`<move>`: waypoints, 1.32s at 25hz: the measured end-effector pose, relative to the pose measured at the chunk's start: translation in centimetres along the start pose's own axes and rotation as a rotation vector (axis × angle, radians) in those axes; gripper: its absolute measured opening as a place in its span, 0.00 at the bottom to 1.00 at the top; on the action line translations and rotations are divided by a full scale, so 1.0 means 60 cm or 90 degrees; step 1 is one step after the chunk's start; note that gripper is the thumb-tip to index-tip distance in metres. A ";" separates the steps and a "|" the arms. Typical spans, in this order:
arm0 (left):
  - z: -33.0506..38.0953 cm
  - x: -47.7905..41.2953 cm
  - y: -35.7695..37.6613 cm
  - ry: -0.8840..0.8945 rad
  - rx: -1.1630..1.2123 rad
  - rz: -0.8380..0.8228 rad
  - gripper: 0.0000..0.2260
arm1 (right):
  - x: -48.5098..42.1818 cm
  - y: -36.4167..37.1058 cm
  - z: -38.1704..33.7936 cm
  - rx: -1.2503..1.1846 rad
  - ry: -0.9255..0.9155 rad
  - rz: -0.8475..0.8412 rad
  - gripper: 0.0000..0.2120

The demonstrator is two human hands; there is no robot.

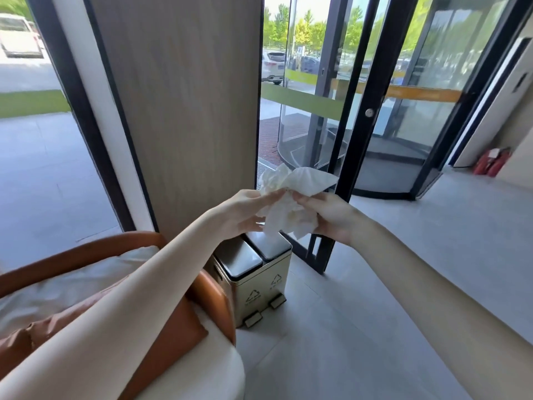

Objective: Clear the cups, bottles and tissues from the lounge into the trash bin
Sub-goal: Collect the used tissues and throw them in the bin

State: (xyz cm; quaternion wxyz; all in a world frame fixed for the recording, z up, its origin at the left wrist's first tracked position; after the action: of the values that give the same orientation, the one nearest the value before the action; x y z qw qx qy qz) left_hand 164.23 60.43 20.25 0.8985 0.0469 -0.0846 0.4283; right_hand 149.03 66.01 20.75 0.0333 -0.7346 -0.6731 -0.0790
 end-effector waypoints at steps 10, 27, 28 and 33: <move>-0.023 -0.265 -0.051 -0.008 0.124 0.197 0.26 | -0.356 -0.112 -0.005 0.018 0.067 -0.198 0.17; -0.060 -0.487 -0.325 -0.065 0.146 0.365 0.21 | -0.742 0.006 0.068 -0.066 0.169 -0.318 0.14; -0.064 -0.492 -0.331 -0.074 0.145 0.373 0.20 | -0.752 0.010 0.073 -0.060 0.181 -0.322 0.15; -0.066 -0.494 -0.373 -0.055 0.177 0.394 0.11 | -0.792 0.048 0.060 -0.008 0.165 -0.365 0.24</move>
State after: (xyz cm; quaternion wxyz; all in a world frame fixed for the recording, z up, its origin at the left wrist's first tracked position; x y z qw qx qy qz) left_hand 163.71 24.41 10.38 0.7067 0.1593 -0.0733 0.6854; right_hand 148.30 19.55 9.70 0.0907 -0.4986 -0.8425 -0.1826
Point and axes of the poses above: each hand's wrist, its own x-axis away from the middle knuckle, its own y-axis out of the palm, z = x × y, the point moved 5 cm from there along -x, towards the middle knuckle
